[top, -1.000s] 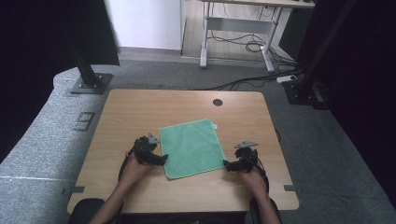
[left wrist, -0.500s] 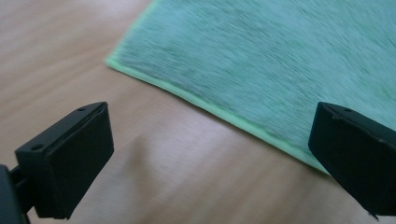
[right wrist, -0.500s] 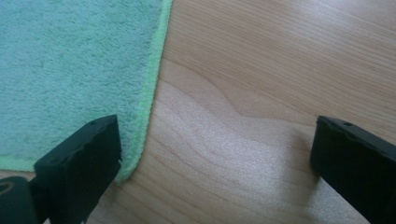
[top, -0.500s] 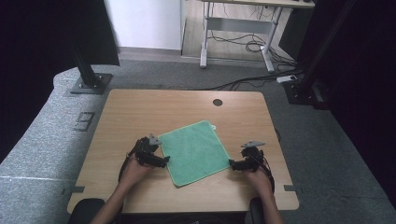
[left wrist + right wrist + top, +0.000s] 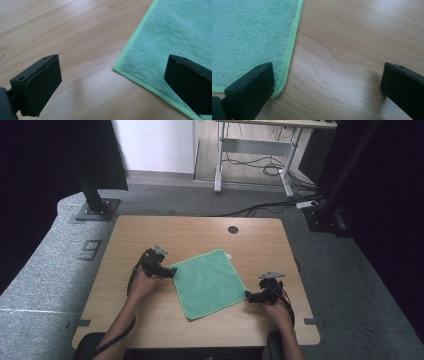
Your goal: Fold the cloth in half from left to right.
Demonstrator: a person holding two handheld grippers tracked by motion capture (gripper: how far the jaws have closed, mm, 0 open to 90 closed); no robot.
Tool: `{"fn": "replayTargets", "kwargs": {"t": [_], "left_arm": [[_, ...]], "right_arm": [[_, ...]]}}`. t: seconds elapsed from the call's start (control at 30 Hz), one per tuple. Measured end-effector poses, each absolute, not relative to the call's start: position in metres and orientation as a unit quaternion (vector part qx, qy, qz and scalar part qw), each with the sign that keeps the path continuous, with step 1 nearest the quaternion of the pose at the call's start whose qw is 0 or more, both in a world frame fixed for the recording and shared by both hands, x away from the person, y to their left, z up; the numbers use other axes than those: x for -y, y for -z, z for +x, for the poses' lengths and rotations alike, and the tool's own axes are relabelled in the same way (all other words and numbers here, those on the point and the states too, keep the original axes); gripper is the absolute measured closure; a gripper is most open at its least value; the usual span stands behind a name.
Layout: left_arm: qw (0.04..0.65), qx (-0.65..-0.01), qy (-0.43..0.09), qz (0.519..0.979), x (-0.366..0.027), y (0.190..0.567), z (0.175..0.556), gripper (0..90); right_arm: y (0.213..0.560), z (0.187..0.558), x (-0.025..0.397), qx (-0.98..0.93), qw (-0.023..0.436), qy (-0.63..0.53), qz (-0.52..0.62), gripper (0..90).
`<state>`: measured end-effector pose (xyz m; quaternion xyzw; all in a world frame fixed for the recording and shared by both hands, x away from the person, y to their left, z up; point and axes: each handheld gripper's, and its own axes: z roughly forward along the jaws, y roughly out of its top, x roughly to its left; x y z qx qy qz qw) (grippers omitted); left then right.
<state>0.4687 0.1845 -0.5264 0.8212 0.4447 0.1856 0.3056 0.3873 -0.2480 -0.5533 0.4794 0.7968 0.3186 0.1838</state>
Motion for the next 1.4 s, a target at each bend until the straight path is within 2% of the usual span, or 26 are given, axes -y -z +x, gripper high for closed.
{"fn": "replayTargets", "kwargs": {"t": [0.43, 1.03, 1.4], "left_arm": [[0.306, -0.472, -0.183, 0.806, -0.187, 0.548, 0.487, 0.4], [0.309, -0.481, -0.176, 0.802, -0.188, 0.549, 0.487, 0.0], [0.31, -0.481, -0.176, 0.801, -0.188, 0.549, 0.486, 0.0]], "right_arm": [[0.555, 0.387, 0.249, -0.798, 0.185, -0.326, 0.473, 0.0], [0.547, 0.384, 0.244, -0.798, 0.186, -0.33, 0.468, 0.0], [0.536, 0.371, 0.209, -0.818, 0.15, -0.364, 0.42, 0.0]]}}
